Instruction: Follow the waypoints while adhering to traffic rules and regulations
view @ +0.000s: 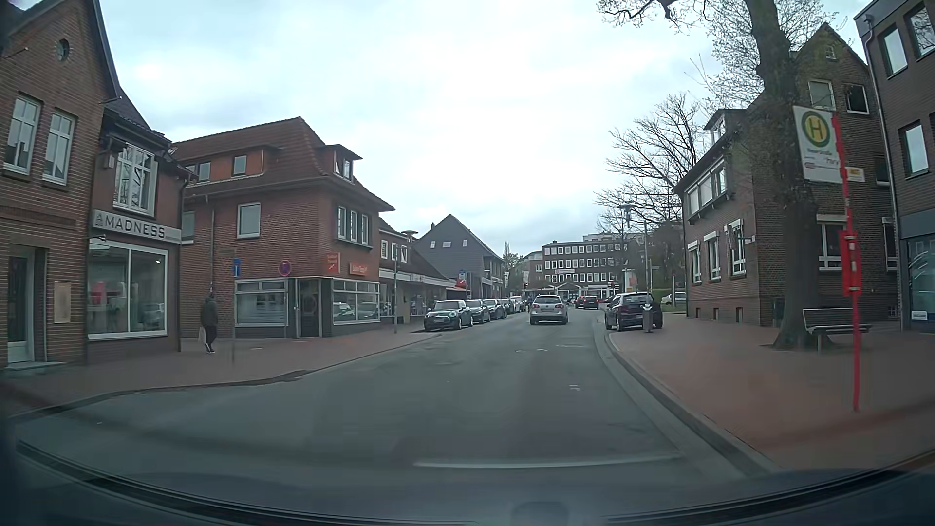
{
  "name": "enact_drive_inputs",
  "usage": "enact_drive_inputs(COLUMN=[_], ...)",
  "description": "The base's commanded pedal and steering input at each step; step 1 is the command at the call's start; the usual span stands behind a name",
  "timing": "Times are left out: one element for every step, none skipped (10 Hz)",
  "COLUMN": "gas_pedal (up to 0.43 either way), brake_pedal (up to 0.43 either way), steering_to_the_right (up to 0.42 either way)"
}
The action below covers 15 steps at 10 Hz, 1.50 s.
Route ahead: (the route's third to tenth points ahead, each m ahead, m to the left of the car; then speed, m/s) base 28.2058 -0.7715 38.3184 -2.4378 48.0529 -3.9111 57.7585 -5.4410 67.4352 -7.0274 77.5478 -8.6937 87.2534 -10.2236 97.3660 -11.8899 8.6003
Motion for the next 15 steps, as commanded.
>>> enact_drive_inputs(gas_pedal=[0.11, 0.11, 0.11, 0.118, 0.118, 0.118, 0.118, 0.118, 0.118, 0.118, 0.118, 0.118, 0.118, 0.138, 0.15], brake_pedal=[0.0, 0.0, 0.0, 0.0, 0.0, 0.0, 0.0, 0.0, 0.0, 0.0, 0.0, 0.0, 0.0, 0.0, 0.0], steering_to_the_right=[0.038, 0.038, 0.037, 0.038, 0.037, 0.038, 0.038, 0.037, 0.037, 0.036, 0.035, 0.033, 0.03, 0.025, 0.02])
